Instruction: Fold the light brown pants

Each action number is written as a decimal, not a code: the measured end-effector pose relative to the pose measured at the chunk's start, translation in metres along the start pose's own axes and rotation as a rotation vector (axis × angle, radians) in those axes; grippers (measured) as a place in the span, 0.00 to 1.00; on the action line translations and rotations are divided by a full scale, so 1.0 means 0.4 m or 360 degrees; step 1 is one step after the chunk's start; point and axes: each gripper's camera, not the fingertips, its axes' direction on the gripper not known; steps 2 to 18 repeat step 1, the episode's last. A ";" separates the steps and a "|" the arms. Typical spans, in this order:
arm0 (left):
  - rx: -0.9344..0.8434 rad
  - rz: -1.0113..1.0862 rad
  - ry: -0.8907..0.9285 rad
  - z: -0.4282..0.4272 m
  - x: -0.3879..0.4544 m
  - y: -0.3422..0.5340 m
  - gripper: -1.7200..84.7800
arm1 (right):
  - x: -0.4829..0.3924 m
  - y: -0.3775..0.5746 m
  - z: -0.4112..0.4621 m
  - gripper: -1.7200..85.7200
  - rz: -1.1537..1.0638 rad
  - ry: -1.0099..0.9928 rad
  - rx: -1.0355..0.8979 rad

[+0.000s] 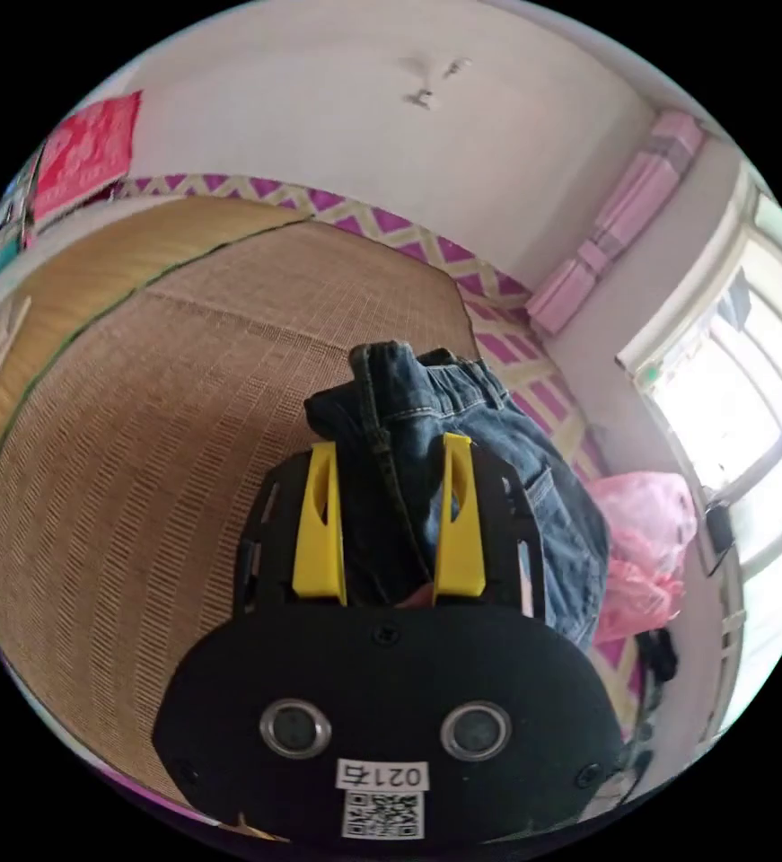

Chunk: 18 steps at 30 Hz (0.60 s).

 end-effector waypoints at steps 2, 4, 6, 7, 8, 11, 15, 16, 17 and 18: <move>-0.0002 -0.0004 0.0007 0.001 -0.001 -0.005 0.01 | 0.048 -0.006 -0.008 0.18 0.0094 -0.0078 0.0010; -0.0002 -0.0004 0.0007 0.001 -0.001 -0.005 0.01 | 0.048 -0.006 -0.008 0.18 0.0094 -0.0078 0.0010; -0.0002 -0.0004 0.0007 0.001 -0.001 -0.005 0.01 | 0.048 -0.006 -0.008 0.18 0.0094 -0.0078 0.0010; -0.0002 -0.0004 0.0007 0.001 -0.001 -0.005 0.01 | 0.048 -0.006 -0.008 0.18 0.0094 -0.0078 0.0010; -0.0002 -0.0004 0.0007 0.001 -0.001 -0.005 0.01 | 0.048 -0.006 -0.008 0.18 0.0094 -0.0078 0.0010; -0.0002 -0.0004 0.0007 0.001 -0.001 -0.005 0.01 | 0.048 -0.006 -0.008 0.18 0.0094 -0.0078 0.0010; -0.0002 -0.0004 0.0007 0.001 -0.001 -0.005 0.01 | 0.048 -0.006 -0.008 0.18 0.0094 -0.0078 0.0010; -0.0002 -0.0004 0.0007 0.001 -0.001 -0.005 0.01 | 0.048 -0.006 -0.008 0.18 0.0094 -0.0078 0.0010; -0.0002 -0.0004 0.0007 0.001 -0.001 -0.005 0.01 | 0.048 -0.006 -0.008 0.18 0.0094 -0.0078 0.0010; -0.0002 -0.0004 0.0007 0.001 -0.001 -0.005 0.01 | 0.048 -0.006 -0.008 0.18 0.0094 -0.0078 0.0010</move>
